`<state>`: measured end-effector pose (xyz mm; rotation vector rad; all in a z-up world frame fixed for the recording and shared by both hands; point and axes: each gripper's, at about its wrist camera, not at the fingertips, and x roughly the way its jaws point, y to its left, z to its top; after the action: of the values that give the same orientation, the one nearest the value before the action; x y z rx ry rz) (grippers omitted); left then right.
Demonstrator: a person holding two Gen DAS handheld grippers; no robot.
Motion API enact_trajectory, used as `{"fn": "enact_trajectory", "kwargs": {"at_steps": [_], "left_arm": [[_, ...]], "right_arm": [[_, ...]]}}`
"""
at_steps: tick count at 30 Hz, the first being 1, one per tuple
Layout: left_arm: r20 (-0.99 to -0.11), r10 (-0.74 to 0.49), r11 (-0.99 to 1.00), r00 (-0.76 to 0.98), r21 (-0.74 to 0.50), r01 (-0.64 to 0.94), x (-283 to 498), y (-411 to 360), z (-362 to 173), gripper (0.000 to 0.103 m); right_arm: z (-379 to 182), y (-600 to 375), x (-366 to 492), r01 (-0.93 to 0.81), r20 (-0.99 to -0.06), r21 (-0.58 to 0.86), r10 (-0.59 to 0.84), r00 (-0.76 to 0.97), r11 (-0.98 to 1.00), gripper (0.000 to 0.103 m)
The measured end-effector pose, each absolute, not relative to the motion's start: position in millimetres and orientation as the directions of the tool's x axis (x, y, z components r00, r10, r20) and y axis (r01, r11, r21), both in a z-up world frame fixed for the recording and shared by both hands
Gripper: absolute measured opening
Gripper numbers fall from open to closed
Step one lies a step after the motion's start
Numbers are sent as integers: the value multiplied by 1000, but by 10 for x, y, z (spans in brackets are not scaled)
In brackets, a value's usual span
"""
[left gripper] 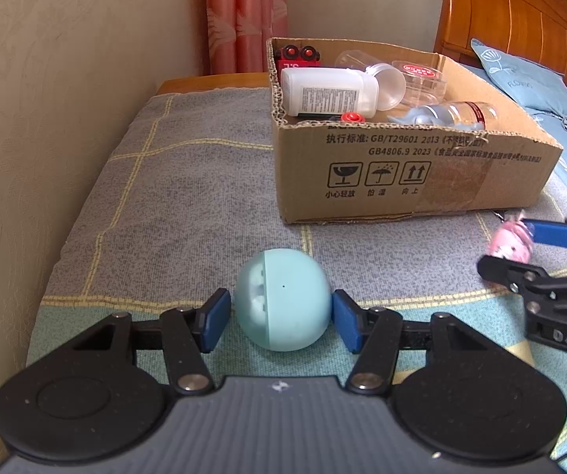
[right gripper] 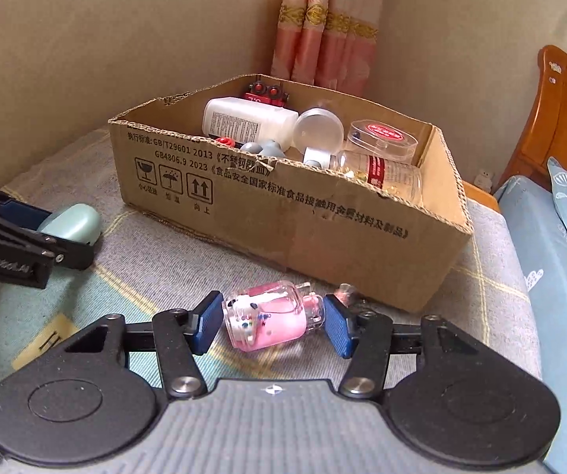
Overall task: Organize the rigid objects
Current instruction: 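Grasp the pink keychain bottle with the right tool, then lower the blue case into the box with the left tool while the right tool drops the pink bottle in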
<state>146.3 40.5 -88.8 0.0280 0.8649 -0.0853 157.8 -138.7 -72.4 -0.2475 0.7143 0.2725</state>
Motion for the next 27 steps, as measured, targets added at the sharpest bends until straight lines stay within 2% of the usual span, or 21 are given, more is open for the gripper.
{"fn": "enact_trajectory", "kwargs": {"at_steps": [6, 11, 16, 17, 27], "left_arm": [[-760, -59, 997, 647, -9, 81, 1489, 388, -889, 60], [-763, -71, 996, 642, -14, 92, 1494, 409, -876, 52], [-773, -77, 993, 630, -5, 116, 1512, 403, -858, 52], [-775, -78, 992, 627, -1, 123, 1512, 399, -853, 52], [-800, -118, 971, 589, 32, 237, 1412, 382, -709, 52]], "right_arm": [[-736, -1408, 1504, -342, -674, -134, 168, 720, 930, 60], [-761, -1413, 1586, -374, -675, -135, 191, 712, 918, 60], [-734, -1396, 1635, -415, -679, -156, 208, 704, 896, 60], [-730, -1394, 1637, -419, -680, -162, 207, 703, 893, 57], [-452, -1509, 1513, -465, -704, -164, 226, 673, 870, 56]]}}
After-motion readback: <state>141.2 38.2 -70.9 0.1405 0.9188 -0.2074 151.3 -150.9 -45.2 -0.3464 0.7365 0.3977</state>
